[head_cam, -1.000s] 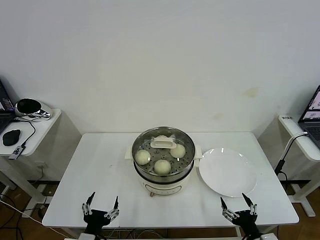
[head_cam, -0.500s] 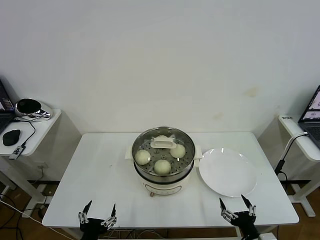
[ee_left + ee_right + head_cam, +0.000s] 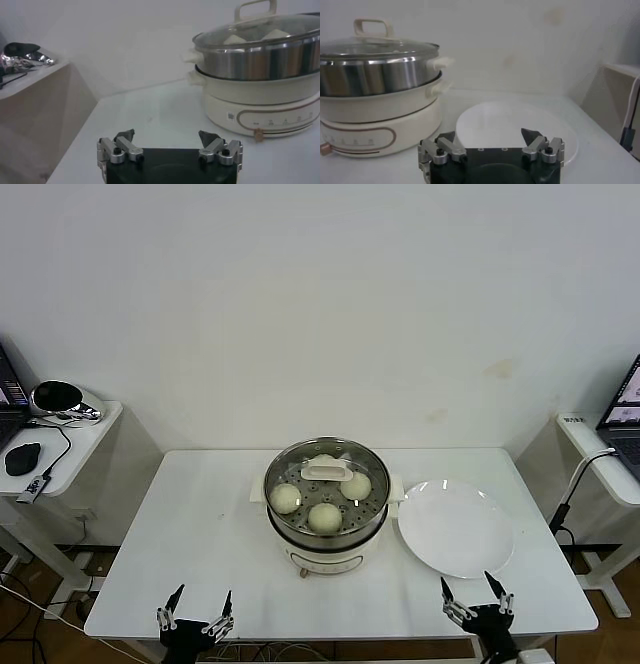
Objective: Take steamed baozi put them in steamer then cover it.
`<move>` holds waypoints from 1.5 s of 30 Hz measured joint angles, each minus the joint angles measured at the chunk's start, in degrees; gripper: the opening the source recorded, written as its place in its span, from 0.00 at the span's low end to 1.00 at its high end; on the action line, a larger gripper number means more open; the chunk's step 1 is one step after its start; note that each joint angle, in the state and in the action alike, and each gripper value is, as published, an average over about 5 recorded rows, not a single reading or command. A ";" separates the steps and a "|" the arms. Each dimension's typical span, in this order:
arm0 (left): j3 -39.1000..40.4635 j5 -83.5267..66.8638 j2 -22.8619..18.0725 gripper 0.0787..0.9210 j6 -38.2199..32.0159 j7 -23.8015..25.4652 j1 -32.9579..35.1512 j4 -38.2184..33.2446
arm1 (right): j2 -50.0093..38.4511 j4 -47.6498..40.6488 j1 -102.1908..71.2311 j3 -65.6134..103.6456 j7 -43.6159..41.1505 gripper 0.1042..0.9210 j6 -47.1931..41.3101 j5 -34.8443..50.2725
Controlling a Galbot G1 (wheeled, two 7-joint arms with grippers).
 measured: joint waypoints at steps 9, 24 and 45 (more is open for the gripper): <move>-0.02 -0.10 0.05 0.88 0.05 0.39 -0.35 0.27 | 0.24 -0.57 1.05 0.58 0.48 0.88 -0.74 -0.96; 0.03 -0.12 -0.02 0.88 -0.08 0.63 -0.09 0.05 | 0.53 -1.49 1.14 0.50 0.31 0.88 -0.01 -1.46; -0.02 -0.17 -0.10 0.88 -0.13 0.75 0.16 -0.13 | 0.24 -0.18 0.68 0.14 -0.39 0.88 -2.51 -0.07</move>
